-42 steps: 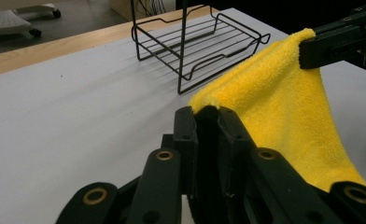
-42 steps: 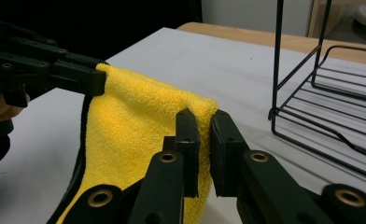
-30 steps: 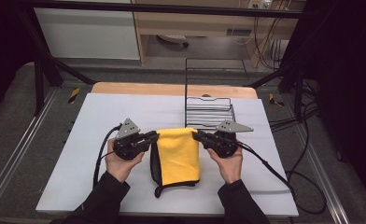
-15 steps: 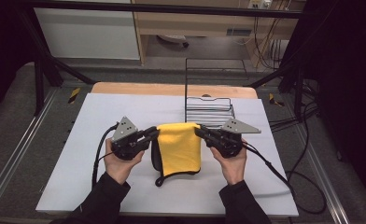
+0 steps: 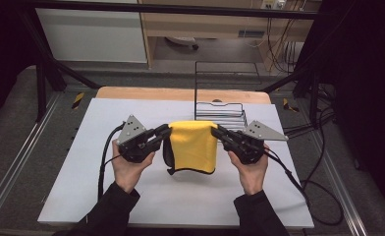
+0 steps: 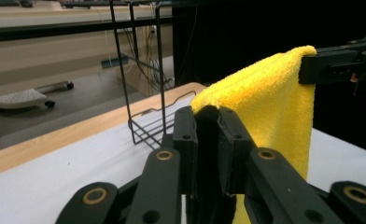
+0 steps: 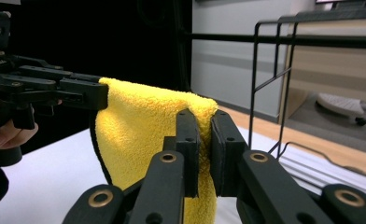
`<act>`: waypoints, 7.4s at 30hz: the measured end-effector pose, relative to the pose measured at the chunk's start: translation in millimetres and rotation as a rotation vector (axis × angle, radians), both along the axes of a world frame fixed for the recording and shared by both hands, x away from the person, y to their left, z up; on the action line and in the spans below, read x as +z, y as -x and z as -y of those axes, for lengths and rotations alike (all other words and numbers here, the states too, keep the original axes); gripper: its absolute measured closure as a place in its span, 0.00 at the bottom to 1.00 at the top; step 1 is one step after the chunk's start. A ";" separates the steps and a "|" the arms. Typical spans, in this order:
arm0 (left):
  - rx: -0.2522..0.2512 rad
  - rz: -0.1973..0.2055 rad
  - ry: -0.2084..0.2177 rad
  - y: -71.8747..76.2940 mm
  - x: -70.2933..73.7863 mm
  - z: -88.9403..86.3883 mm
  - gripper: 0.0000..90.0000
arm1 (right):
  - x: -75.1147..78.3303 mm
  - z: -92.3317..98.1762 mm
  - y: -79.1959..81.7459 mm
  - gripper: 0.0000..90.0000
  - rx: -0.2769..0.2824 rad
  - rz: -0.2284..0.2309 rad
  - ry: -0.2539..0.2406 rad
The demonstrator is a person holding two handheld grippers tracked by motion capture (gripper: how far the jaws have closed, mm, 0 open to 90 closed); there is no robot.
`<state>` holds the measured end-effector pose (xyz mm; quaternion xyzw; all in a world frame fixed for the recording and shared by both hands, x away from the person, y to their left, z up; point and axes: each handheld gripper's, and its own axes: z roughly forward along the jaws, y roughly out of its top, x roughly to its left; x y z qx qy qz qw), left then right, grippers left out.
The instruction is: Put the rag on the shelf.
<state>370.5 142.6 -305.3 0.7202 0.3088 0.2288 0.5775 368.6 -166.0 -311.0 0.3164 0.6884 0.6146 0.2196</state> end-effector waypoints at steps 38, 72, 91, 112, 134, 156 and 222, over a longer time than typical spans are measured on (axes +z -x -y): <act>-0.017 0.163 0.172 -36.6 77.4 52.3 0.88 | 83.4 34.5 -6.5 0.93 -0.174 0.245 -0.104; -0.025 0.250 0.225 -64.1 139.3 84.7 0.88 | 147.8 60.4 -32.2 0.93 -0.242 0.323 -0.124; -0.003 0.288 0.223 -77.7 171.3 89.2 0.88 | 174.9 63.0 -48.2 0.93 -0.246 0.355 -0.136; 0.025 0.310 0.205 -113.1 193.7 93.4 0.88 | 196.6 63.9 -87.2 0.93 -0.268 0.367 -0.121; 0.049 0.275 0.135 -151.7 152.6 92.6 0.88 | 161.7 62.8 -136.1 0.93 -0.272 0.314 -0.056; -0.013 0.194 0.083 -143.2 95.9 89.5 0.87 | 107.0 68.7 -129.4 0.93 -0.242 0.192 0.014; -0.103 -0.068 -0.056 -126.0 99.7 83.8 0.91 | 66.5 89.6 -83.5 0.90 -0.074 -0.007 0.165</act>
